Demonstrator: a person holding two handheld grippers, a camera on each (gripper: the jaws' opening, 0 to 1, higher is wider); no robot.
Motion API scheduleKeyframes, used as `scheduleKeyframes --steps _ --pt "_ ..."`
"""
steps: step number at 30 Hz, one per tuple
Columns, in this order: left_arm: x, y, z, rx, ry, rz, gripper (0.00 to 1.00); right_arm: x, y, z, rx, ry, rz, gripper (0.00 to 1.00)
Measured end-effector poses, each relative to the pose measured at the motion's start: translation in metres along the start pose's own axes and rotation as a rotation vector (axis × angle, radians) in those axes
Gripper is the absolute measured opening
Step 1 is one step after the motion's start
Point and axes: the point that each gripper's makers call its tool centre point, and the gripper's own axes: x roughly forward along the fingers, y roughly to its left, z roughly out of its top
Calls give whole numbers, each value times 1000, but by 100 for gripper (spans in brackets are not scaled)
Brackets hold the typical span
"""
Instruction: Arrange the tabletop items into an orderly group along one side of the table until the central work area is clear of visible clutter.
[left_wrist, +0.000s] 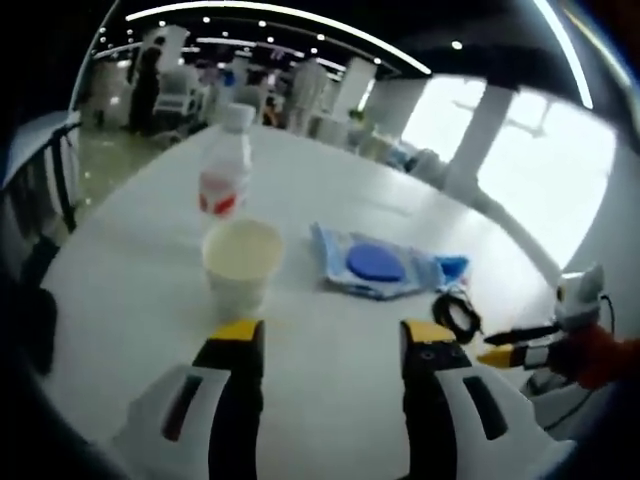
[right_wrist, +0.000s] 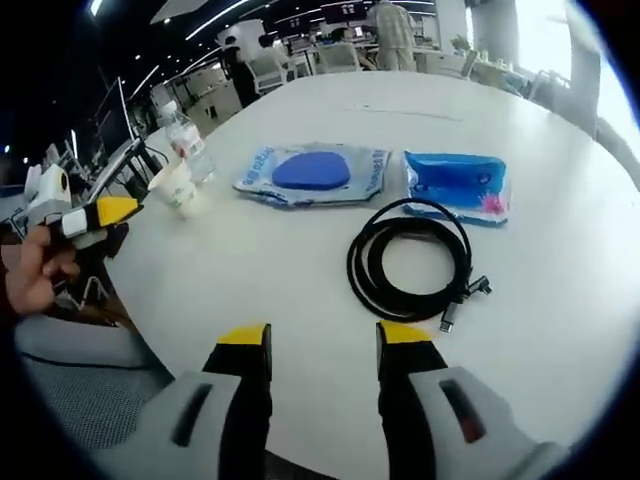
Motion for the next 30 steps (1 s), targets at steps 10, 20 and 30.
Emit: scheduleKeyframes --steps 10,20,30 --pt "-4 -1 9 8 -20 0 52 -6 -6 9 3 -14 -10 41" --pt "-6 0 23 79 -36 -9 53 -7 5 21 -10 -33 13 40" --pt "8 12 45 204 -20 9 51 -10 9 20 0 -31 11 40"
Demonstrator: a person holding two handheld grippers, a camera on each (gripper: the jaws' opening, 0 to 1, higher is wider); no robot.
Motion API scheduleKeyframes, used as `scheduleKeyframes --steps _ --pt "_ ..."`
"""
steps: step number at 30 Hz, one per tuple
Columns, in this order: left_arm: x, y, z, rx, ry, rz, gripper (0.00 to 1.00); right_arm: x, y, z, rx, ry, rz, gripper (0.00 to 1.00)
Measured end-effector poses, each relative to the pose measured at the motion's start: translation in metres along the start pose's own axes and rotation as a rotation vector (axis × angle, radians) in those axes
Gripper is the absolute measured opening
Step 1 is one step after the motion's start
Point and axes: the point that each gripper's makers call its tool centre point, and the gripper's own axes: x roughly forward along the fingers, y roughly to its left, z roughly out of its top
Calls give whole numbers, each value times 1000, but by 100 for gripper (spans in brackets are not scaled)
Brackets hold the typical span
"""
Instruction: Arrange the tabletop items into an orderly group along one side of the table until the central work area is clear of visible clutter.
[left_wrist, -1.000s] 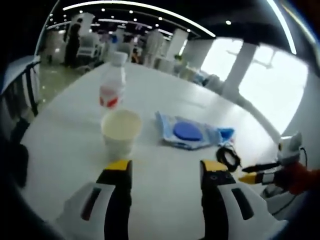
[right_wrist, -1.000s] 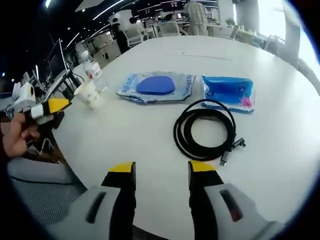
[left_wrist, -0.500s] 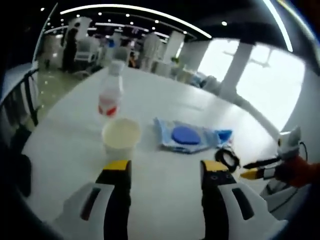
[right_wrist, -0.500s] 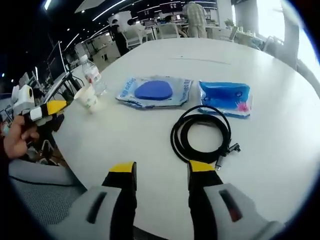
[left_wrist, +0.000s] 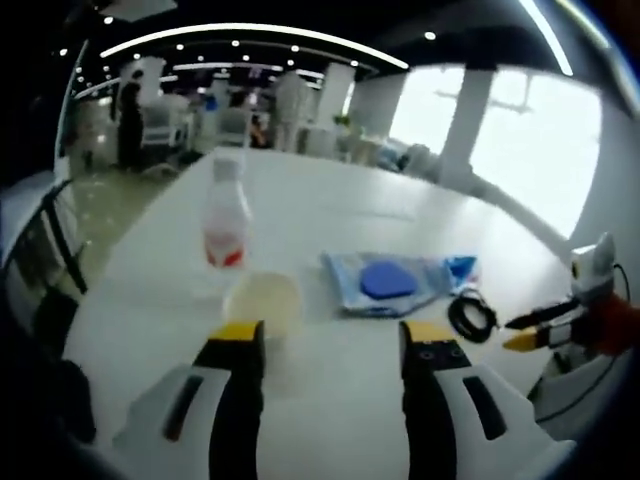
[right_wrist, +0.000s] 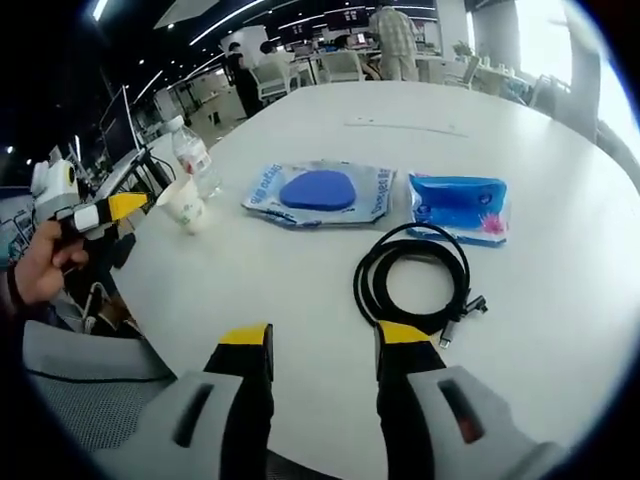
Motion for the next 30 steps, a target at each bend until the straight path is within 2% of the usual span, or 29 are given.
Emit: scheduleKeyframes --steps 2,4,8,10,12,15,17,18,22,30 --pt "9 2 1 61 26 -5 50 -2 0 -1 8 -3 -1 40" --pt "20 7 -3 89 72 -6 48 -3 0 -1 10 -3 -2 40" --pt "37 12 -8 118 120 -15 41 -6 -2 -4 19 -3 -9 40" --pt "40 16 -13 174 160 1 29 -8 -4 -5 28 -3 -13 40" --pt "45 16 -20 178 188 -8 17 -9 -5 -7 34 -2 -16 39" --pt "48 17 -24 182 210 1 11 -11 -7 -10 43 0 -23 39" --pt "48 19 -23 189 207 11 2 -12 -8 -12 47 0 -25 39" --pt "48 20 -21 184 198 19 1 -12 -9 -13 50 2 -28 39" --pt "50 19 -18 174 192 18 0 -13 -12 -16 59 3 -34 38" --pt "58 9 7 187 159 -2 0 -11 -12 -18 82 -1 -37 38"
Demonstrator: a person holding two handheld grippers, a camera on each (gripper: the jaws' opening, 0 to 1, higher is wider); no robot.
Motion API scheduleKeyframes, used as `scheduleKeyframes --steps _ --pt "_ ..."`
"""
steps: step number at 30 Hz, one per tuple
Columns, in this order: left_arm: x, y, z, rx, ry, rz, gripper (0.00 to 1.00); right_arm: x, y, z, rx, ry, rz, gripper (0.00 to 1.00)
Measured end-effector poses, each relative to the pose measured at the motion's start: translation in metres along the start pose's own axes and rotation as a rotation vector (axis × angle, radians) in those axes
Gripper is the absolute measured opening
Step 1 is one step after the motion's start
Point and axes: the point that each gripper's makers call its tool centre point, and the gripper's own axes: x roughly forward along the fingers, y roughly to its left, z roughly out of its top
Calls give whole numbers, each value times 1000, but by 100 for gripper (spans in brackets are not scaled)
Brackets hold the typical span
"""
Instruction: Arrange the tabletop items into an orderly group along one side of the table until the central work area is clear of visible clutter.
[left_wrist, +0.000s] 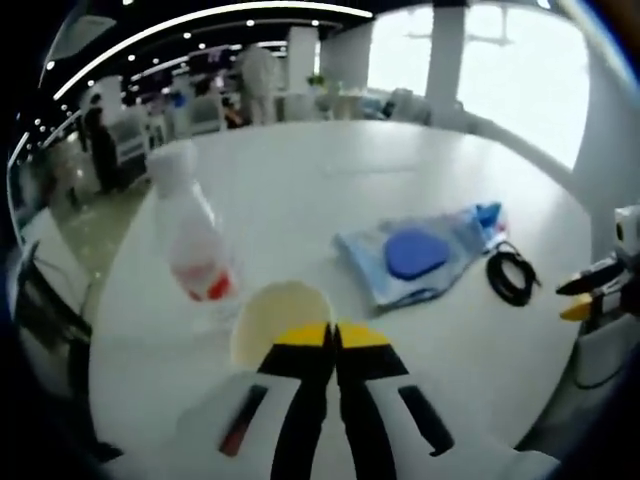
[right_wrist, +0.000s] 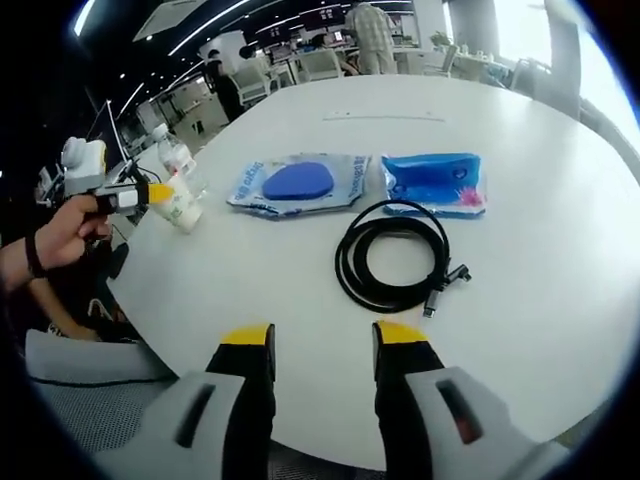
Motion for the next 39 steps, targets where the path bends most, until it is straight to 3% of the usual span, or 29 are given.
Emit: scheduleKeyframes --steps 3,7,11,27,39 --pt "6 -2 18 33 -26 -5 0 0 2 0 -4 1 5 38" --pt "20 -6 28 51 -22 -14 0 -1 4 2 -4 -7 6 38" --pt "28 -12 28 101 2 -14 0 -6 5 3 6 -16 13 38" --pt "59 -20 35 103 26 -24 0 -13 -8 0 27 -10 -10 38" --pt "62 -25 35 90 24 -49 0 -12 -4 -9 44 0 -9 38"
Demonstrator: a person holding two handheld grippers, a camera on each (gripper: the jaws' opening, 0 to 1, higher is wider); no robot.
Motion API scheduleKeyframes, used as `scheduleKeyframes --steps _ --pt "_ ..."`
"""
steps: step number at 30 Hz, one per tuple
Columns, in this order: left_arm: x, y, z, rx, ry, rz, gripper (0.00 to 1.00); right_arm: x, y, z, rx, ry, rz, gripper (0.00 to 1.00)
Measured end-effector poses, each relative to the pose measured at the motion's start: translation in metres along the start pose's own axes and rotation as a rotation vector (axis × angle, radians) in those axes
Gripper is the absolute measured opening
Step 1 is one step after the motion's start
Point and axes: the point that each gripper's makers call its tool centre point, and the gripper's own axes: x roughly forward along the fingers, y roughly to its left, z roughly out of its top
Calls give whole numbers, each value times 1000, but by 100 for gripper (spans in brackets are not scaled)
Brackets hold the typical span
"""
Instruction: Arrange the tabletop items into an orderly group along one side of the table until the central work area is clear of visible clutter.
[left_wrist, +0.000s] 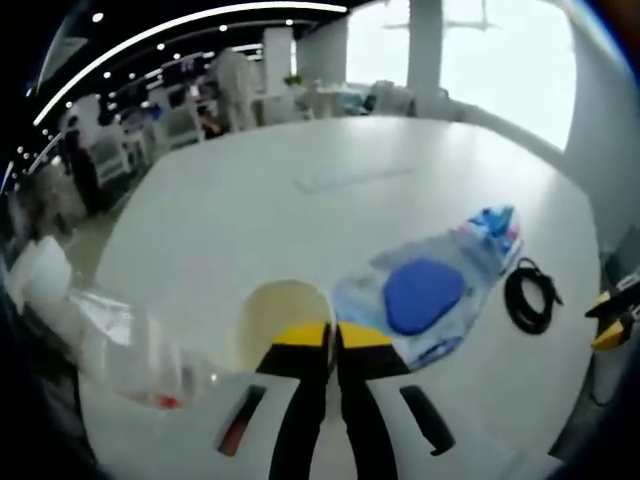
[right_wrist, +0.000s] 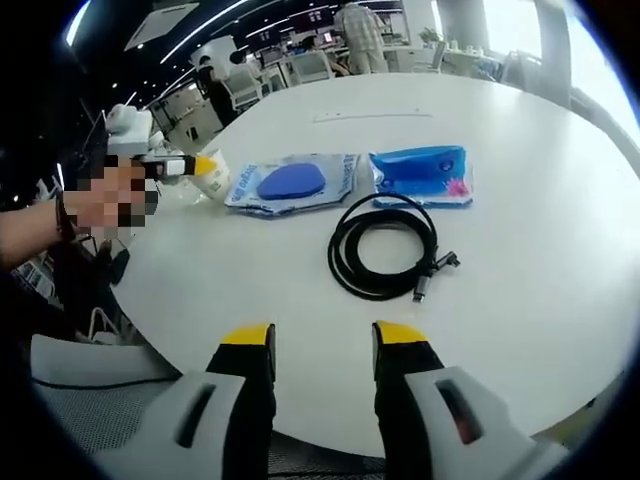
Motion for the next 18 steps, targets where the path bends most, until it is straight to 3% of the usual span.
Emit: scheduleKeyframes --steps 6,9,18 --pt "0 0 -1 2 5 0 3 1 4 6 -11 -11 6 38" --pt "-1 0 -7 -1 32 11 10 1 4 8 -16 -15 6 38" --pt "-4 -1 -6 1 24 12 16 1 4 8 -11 -18 7 38"
